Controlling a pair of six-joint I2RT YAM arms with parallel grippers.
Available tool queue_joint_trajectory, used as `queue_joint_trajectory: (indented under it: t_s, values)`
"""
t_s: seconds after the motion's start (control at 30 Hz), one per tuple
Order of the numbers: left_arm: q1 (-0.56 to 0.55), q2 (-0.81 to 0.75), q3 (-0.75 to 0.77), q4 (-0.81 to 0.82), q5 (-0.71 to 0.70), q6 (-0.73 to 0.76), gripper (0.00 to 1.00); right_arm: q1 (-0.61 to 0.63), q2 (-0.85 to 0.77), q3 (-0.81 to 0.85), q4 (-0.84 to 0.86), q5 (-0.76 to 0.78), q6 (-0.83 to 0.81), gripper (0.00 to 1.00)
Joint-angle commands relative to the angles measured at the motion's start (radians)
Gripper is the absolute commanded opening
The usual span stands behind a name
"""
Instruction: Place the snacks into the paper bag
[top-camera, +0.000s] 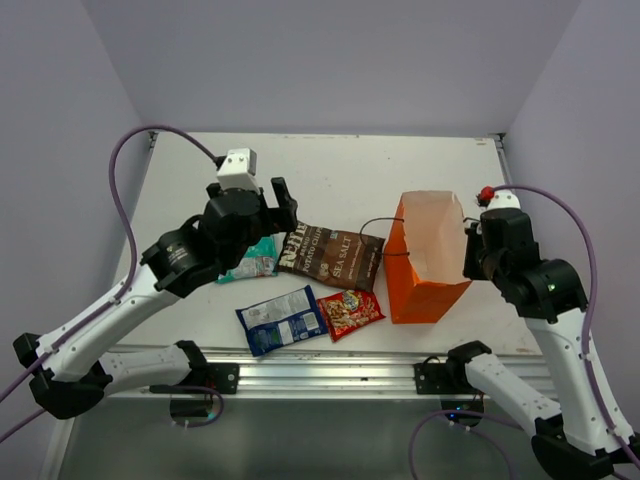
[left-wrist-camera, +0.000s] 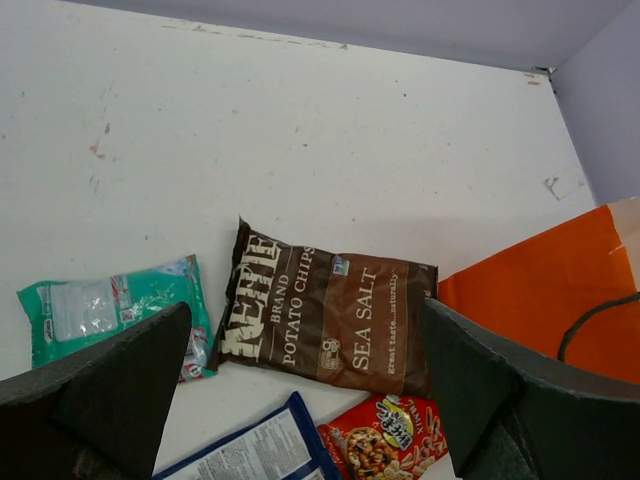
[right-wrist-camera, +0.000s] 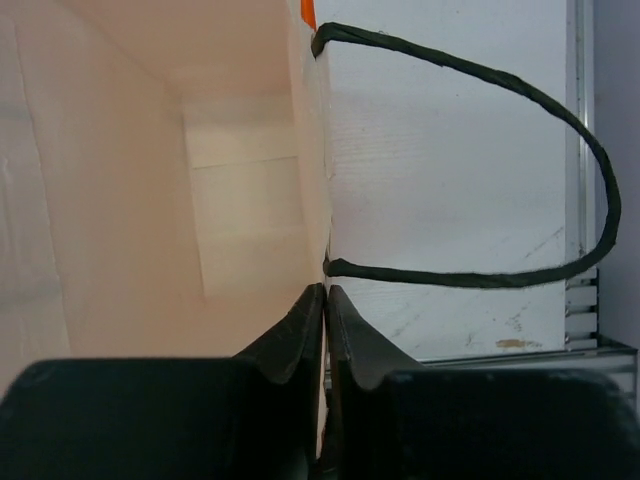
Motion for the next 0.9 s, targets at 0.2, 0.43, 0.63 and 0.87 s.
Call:
queue_joint_trajectory:
  t_s: [0.2,0.43,0.63,0.87]
  values:
    - [0.337,0.147,-0.225,0.247,0.312,0.158,1.00,0.001,-0.003,-0.010,0.048,-0.021,-0.024,0.00]
    - [0.393,0.438,-0.287,0.431,0.539,0.227,1.00,0.001,0.018,0.000,0.065,-0.035,-0.037,0.00]
    - [0.391,0.509,-0.339,0.527,0.610,0.224,1.00,0.001,0.025,0.011,0.077,-0.035,-0.041,0.00]
    - [0.373,0.624,-0.377,0.594,0.670,0.230,1.00,0.001,0.021,0.014,0.080,-0.043,-0.043,0.00]
